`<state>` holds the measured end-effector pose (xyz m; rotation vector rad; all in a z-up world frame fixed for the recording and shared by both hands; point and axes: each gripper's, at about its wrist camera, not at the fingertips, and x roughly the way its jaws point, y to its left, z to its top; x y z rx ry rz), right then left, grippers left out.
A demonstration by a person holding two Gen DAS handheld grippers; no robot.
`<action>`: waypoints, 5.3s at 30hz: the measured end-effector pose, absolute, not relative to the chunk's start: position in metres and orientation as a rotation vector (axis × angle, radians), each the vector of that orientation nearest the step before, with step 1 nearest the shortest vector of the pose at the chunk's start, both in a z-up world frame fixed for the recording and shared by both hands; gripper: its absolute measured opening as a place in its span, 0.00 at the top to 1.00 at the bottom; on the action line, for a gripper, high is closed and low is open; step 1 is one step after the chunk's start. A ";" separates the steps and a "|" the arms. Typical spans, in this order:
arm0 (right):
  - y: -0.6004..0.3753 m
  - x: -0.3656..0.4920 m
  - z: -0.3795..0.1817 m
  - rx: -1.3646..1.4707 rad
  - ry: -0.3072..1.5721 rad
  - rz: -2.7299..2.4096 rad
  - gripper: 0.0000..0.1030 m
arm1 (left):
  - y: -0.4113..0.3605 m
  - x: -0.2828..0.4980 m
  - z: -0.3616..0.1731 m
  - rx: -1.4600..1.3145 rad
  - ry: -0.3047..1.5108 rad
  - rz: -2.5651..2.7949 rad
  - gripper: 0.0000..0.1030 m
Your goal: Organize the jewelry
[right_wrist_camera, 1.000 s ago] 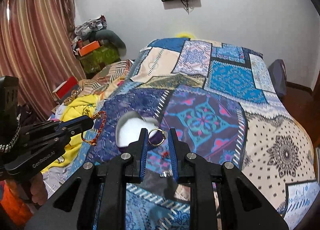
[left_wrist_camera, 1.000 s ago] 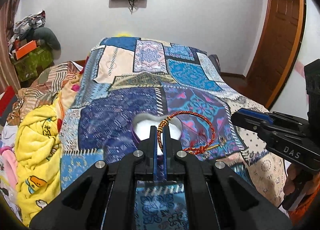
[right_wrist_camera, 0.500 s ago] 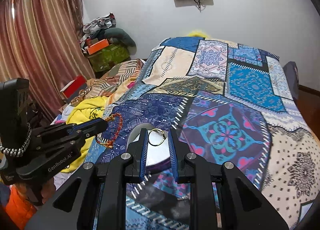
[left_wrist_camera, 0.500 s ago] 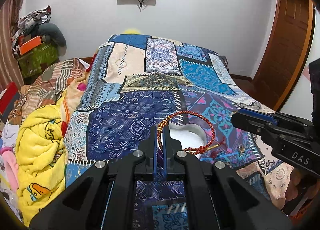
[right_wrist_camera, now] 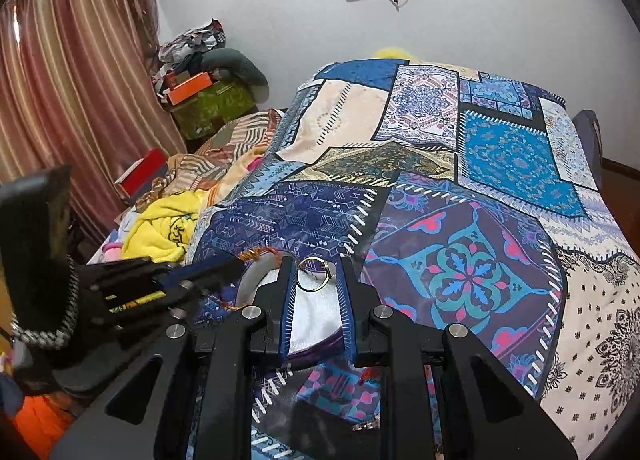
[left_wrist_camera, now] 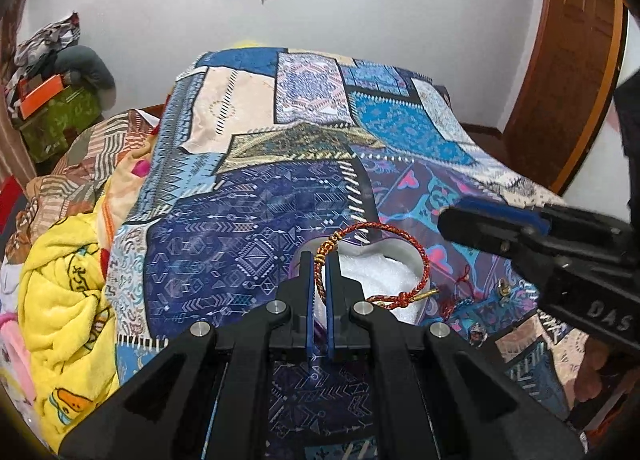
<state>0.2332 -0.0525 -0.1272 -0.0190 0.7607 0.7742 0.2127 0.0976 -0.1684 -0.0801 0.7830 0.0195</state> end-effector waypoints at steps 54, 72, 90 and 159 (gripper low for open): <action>-0.158 0.209 -0.103 -0.071 0.764 0.514 0.62 | 0.050 0.172 -0.117 -0.075 0.721 0.013 0.37; -0.187 0.209 -0.170 -0.062 0.962 0.528 0.62 | -0.008 0.196 -0.194 -0.042 0.938 -0.127 0.37; -0.157 0.220 -0.202 -0.029 1.032 0.630 0.77 | -0.030 0.214 -0.227 -0.015 1.002 -0.251 0.79; -0.054 0.206 -0.077 -0.054 0.656 0.783 0.91 | 0.093 0.166 -0.102 -0.127 0.635 0.016 0.86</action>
